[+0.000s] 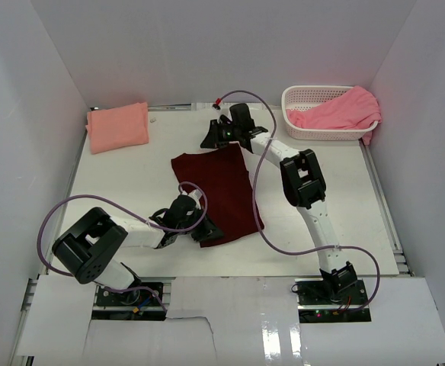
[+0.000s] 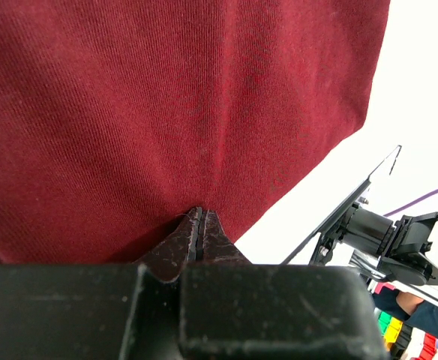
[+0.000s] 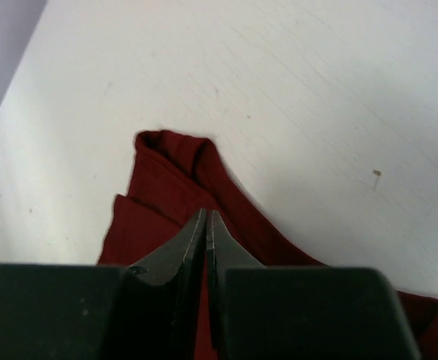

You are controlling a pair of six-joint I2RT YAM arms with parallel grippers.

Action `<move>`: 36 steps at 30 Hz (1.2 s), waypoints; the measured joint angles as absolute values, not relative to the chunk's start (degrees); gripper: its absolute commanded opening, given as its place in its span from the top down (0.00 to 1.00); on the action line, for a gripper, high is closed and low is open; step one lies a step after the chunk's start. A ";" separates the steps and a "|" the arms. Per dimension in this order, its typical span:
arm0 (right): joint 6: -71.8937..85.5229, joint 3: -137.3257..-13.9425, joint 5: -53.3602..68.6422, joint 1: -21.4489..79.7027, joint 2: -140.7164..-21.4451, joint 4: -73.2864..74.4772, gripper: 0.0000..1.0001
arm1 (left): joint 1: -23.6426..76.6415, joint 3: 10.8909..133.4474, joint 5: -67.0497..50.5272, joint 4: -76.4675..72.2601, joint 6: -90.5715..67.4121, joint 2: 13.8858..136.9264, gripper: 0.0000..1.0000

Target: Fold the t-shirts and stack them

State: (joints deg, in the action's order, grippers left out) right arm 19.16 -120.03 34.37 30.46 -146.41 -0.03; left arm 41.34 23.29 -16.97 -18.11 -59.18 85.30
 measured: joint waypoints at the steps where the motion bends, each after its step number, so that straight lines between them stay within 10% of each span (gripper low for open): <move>1: 19.27 -119.72 34.50 30.35 -145.23 -0.03 0.90 | 41.43 23.29 -16.97 -18.09 -59.18 85.30 1.00; 12: 20.62 -117.99 42.33 27.94 -131.09 4.29 0.92 | 41.50 23.29 -16.99 -18.06 -59.18 85.30 1.00; 19: 15.57 -95.61 36.40 27.88 -118.76 14.02 0.92 | 41.52 23.38 -16.99 -17.80 -58.98 85.19 1.00; 36: 11.51 -82.61 28.64 27.99 -118.50 21.56 0.92 | 42.04 22.09 -16.97 -13.96 -59.02 81.62 1.00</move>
State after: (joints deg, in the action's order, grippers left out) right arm 11.51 -82.61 28.64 27.99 -118.50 21.56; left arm 42.04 22.09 -16.97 -13.96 -59.02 81.62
